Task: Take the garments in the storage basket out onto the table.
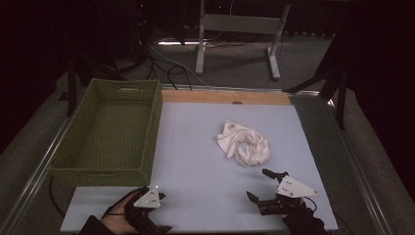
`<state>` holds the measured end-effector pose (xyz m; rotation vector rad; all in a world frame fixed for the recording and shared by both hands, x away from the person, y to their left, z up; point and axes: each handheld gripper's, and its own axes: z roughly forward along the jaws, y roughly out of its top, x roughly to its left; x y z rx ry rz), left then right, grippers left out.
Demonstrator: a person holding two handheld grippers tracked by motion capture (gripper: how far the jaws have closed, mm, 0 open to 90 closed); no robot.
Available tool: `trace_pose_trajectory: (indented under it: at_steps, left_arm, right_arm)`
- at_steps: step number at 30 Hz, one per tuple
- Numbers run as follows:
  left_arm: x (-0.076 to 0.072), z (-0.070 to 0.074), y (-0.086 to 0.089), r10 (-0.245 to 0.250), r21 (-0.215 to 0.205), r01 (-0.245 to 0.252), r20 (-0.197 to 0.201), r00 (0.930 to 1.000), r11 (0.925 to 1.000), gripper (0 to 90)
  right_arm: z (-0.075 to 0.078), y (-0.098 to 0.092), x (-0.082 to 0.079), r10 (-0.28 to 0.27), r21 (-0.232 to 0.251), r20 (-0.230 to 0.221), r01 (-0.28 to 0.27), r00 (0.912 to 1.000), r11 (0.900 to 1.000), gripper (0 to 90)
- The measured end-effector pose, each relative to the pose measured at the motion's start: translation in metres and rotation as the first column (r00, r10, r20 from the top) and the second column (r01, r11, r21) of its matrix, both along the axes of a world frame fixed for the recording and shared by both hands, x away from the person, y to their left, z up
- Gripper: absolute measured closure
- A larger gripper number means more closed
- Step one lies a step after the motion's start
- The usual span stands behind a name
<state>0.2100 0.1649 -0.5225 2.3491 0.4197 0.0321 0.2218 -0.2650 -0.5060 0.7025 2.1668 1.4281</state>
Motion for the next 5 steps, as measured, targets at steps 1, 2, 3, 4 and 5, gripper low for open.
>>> trace_pose_trajectory:
  at_steps: [1,2,3,4,5]
  left_arm:
    - [0.0003,-0.0003,0.0007,0.001,0.0,-0.001,-0.002,1.0,1.0,0.5]
    - [0.0004,-0.0009,0.0011,0.009,-0.002,-0.009,-0.001,1.0,1.0,0.5]
    - [0.0005,-0.001,0.0017,0.009,-0.004,-0.009,-0.004,1.0,1.0,0.5]
    - [0.0004,-0.0006,0.0019,0.006,-0.003,-0.006,-0.005,1.0,1.0,0.5]
    - [0.0002,0.0,0.0021,-0.002,-0.004,0.002,-0.001,1.0,1.0,0.5]
  right_arm:
    - [-0.0001,0.0,-0.0001,0.001,-0.002,0.001,-0.001,1.0,1.0,8.5]
    - [-0.0004,0.0004,-0.0001,0.0,0.002,-0.001,0.0,1.0,1.0,8.6]
    - [-0.0007,-0.0004,0.0008,0.001,-0.005,0.006,-0.001,1.0,1.0,8.6]
    - [-0.0005,-0.001,0.001,-0.001,-0.009,0.006,0.001,1.0,1.0,8.6]
    - [-0.0006,-0.001,0.001,-0.001,-0.009,0.006,0.001,1.0,1.0,8.6]
